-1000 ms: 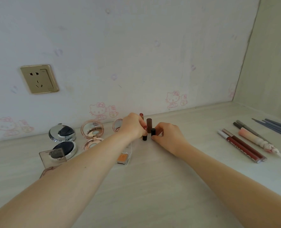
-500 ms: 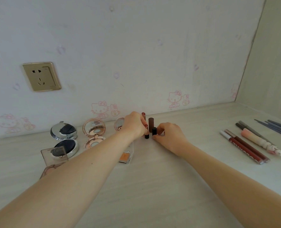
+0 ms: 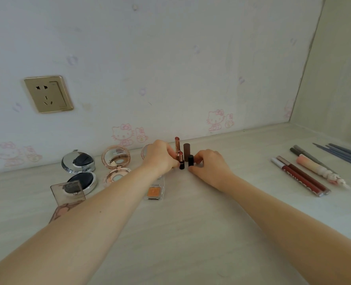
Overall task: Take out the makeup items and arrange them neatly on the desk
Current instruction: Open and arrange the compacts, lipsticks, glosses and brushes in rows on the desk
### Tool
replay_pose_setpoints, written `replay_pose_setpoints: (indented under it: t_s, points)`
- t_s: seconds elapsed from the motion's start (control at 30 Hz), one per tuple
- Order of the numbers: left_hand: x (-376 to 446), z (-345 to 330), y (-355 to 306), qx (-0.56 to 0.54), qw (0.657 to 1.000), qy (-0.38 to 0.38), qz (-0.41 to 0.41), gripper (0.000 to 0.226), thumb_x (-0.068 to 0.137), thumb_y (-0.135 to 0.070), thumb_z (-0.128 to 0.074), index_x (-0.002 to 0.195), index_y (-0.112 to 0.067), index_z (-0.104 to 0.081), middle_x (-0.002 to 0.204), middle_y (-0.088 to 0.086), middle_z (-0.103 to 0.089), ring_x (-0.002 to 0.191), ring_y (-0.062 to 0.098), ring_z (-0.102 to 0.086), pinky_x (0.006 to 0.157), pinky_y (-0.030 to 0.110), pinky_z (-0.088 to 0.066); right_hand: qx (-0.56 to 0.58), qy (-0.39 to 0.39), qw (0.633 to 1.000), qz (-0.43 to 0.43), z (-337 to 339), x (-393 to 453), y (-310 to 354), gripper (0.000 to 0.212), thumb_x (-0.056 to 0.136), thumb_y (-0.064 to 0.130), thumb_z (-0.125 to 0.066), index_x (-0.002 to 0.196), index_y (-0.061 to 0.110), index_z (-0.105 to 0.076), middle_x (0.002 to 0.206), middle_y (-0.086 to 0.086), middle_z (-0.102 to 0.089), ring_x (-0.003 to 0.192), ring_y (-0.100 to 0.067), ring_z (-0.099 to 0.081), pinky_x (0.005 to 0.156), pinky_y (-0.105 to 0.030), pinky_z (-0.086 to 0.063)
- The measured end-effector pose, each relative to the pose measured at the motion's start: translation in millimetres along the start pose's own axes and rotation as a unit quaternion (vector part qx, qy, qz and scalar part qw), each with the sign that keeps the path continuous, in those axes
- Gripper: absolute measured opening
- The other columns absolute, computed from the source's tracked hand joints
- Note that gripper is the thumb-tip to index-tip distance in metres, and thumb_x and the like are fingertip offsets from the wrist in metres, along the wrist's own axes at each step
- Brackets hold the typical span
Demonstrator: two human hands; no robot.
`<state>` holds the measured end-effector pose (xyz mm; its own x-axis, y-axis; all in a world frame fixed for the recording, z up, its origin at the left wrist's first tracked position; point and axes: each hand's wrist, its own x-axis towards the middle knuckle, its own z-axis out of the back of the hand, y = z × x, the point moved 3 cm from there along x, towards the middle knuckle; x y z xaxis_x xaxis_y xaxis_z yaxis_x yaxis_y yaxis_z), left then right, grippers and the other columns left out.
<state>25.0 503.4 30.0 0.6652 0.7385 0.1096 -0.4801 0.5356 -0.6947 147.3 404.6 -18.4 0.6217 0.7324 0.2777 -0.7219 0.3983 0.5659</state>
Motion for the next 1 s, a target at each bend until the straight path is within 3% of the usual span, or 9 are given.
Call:
replay_pose_setpoints:
  t_s: [0.13,0.27,0.53,0.67,0.77,0.83,0.9,1.0]
  points:
    - [-2.6,-0.9,1.0,0.021,0.999,-0.029,-0.004,0.021,0.068,-0.003,-0.078,0.067,-0.018,-0.064,0.074,0.002,-0.067,0.076,0.019,-0.066,0.065,0.025,-0.050,0.002,-0.002,1.000,0.000,0.6,-0.9,1.0,0.028,0.081,0.033,-0.065,0.103,0.016,-0.066,0.102,-0.001,-0.060,0.100,-0.021,-0.051,0.074,-0.028,-0.040]
    - [-2.8,-4.4,1.2,0.029,0.999,-0.046,-0.005,0.020,0.068,-0.001,-0.077,0.068,-0.016,-0.065,0.070,-0.002,-0.062,0.073,0.017,-0.063,0.060,0.022,-0.044,-0.005,0.002,1.000,0.006,1.7,-1.8,1.2,0.031,0.081,0.034,-0.065,0.106,0.014,-0.066,0.103,-0.003,-0.061,0.101,-0.021,-0.051,0.078,-0.030,-0.045]
    - [-3.7,-4.4,-3.3,0.036,0.997,-0.061,-0.029,0.021,0.072,0.000,-0.073,0.064,-0.018,-0.064,0.072,0.001,-0.067,0.073,0.018,-0.064,0.064,0.025,-0.048,0.012,0.004,1.000,0.010,17.3,-11.6,-2.8,0.034,0.088,0.029,-0.064,0.117,0.013,-0.059,0.114,-0.001,-0.061,0.103,-0.016,-0.054,0.082,-0.023,-0.041]
    - [-9.8,-0.5,-14.1,0.017,0.995,-0.084,-0.051,0.014,0.077,-0.001,-0.069,0.071,-0.014,-0.068,0.077,0.002,-0.067,0.078,0.019,-0.065,0.066,0.026,-0.051,-0.026,0.011,0.999,0.029,45.1,-28.2,-6.9,0.035,0.093,0.028,-0.058,0.123,0.011,-0.055,0.119,-0.003,-0.062,0.112,-0.019,-0.055,0.091,-0.029,-0.045]
    - [-16.6,-1.2,-29.1,0.018,0.993,-0.095,-0.072,0.006,0.079,-0.005,-0.066,0.080,-0.011,-0.067,0.082,0.003,-0.067,0.077,0.018,-0.064,0.053,0.020,-0.044,-0.081,0.002,0.996,0.043,71.4,-44.2,-13.7,0.034,0.094,0.029,-0.055,0.124,0.012,-0.056,0.120,-0.002,-0.062,0.112,-0.020,-0.055,0.092,-0.030,-0.045]
    - [-21.8,-6.7,-41.7,0.013,0.992,-0.086,-0.089,0.005,0.080,-0.007,-0.065,0.084,-0.011,-0.066,0.086,0.007,-0.068,0.078,0.021,-0.065,0.061,0.025,-0.050,-0.114,0.000,0.993,0.045,90.2,-55.6,-21.7,0.033,0.095,0.029,-0.053,0.124,0.014,-0.056,0.122,-0.001,-0.061,0.113,-0.020,-0.054,0.092,-0.029,-0.043]
    - [-27.7,-17.4,-55.2,0.021,0.992,-0.069,-0.107,0.006,0.081,-0.009,-0.065,0.087,-0.011,-0.065,0.088,0.009,-0.069,0.087,0.024,-0.064,0.078,0.033,-0.053,-0.131,-0.003,0.991,0.036,108.6,-67.5,-32.7,0.032,0.095,0.030,-0.052,0.124,0.015,-0.056,0.122,0.000,-0.061,0.112,-0.018,-0.054,0.090,-0.027,-0.043]
    - [-37.1,-41.9,-74.8,0.061,0.989,-0.035,-0.132,0.013,0.083,-0.014,-0.063,0.096,-0.013,-0.065,0.094,0.005,-0.070,0.099,0.024,-0.062,0.099,0.040,-0.044,-0.158,-0.020,0.987,0.015,134.8,-83.6,-53.5,0.030,0.094,0.033,-0.053,0.121,0.019,-0.058,0.119,0.004,-0.062,0.109,-0.016,-0.056,0.086,-0.024,-0.041]
